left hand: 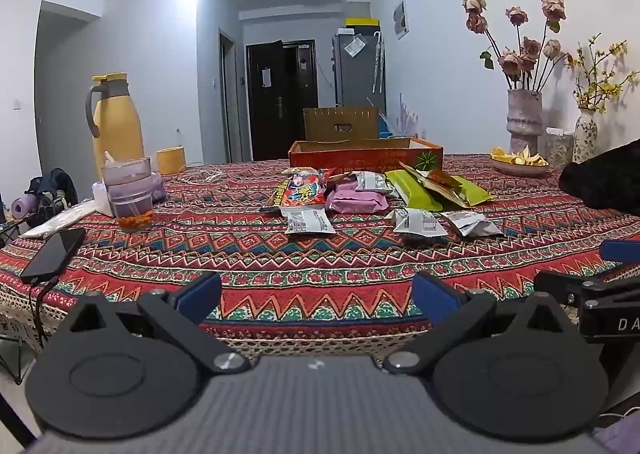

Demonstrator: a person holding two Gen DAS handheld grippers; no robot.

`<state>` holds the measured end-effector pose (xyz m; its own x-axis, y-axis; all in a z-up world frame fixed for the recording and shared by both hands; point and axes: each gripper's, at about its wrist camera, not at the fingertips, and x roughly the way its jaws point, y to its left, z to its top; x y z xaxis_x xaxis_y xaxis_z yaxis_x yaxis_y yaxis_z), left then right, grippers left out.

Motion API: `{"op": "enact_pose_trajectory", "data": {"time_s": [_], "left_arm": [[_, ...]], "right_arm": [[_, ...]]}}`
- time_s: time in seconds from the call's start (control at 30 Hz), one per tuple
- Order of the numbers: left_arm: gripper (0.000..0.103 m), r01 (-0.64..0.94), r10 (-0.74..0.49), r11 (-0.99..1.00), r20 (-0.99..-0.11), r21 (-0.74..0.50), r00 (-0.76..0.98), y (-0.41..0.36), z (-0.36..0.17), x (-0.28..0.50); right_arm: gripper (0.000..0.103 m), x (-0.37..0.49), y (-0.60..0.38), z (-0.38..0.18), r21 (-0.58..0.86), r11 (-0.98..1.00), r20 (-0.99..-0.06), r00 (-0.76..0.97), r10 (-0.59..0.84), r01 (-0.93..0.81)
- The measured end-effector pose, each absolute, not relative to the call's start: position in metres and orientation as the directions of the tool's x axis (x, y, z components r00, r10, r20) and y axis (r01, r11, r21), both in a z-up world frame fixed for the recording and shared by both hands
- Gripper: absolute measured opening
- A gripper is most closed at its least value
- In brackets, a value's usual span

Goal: Organize snacks

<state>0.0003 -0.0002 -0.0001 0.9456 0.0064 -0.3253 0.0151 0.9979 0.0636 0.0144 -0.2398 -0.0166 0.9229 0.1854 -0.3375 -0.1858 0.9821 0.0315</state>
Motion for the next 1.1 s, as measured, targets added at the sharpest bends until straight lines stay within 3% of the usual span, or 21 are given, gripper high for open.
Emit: {"op": "enact_pose_trajectory", "data": {"time_s": [0.03,1.1], "left_arm": [[0.103,0.014,0.008,0.998,-0.323,0.066,0.946,-0.0001,-0.0001,0.0003],[0.103,0.015,0.01,0.997,-0.31,0.079,0.951,-0.0001,0.0012,-0.0014]], "right_arm": [[0.103,0.0162,-0.2392,-0.0167,0.025,0.982,-0.368,0.912,0.182,-0.186],[0.103,0.018,-0.2359,-0.0196,0.02,0.982,-0.359,0.915,0.182,-0.187]]}}
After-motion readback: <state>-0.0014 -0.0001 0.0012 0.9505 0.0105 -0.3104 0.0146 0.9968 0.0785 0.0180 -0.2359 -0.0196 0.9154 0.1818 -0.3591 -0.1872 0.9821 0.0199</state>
